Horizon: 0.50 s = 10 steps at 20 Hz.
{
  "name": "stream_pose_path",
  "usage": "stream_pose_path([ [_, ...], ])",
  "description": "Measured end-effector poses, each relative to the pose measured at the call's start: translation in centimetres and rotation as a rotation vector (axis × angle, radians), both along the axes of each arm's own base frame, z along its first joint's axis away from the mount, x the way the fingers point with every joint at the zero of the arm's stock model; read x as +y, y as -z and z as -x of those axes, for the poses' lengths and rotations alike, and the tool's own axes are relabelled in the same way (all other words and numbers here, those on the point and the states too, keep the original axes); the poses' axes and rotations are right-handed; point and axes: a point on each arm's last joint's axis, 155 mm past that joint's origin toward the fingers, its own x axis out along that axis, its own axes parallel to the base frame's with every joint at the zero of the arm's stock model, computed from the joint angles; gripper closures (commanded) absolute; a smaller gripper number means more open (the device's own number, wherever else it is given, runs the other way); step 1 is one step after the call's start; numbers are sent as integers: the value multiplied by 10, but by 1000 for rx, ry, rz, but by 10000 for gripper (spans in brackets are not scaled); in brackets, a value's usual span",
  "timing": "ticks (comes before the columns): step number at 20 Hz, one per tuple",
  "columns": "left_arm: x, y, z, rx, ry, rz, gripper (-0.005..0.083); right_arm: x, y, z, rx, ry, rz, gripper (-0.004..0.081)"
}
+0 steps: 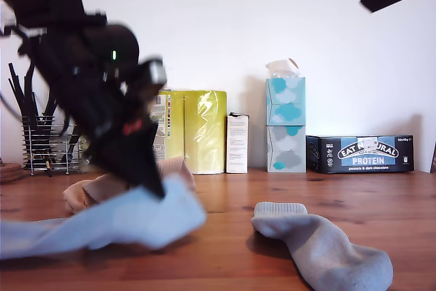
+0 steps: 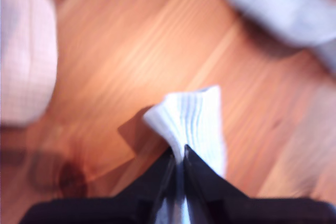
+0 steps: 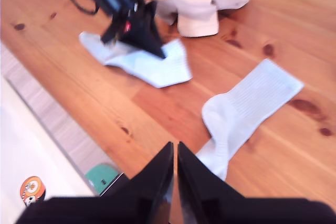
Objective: Pair up the socks based on colour and pattern, by placing each sock on top of its pair
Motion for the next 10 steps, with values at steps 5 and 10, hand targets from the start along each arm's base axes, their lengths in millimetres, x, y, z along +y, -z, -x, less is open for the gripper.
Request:
stream_pose_path([
  [5, -24, -114, 14, -253, 154, 218, 794, 19, -5, -25, -166, -121, 50, 386],
  [10, -38, -153, 58, -456, 397, 249, 794, 42, -7, -39, -241, -214, 42, 305],
])
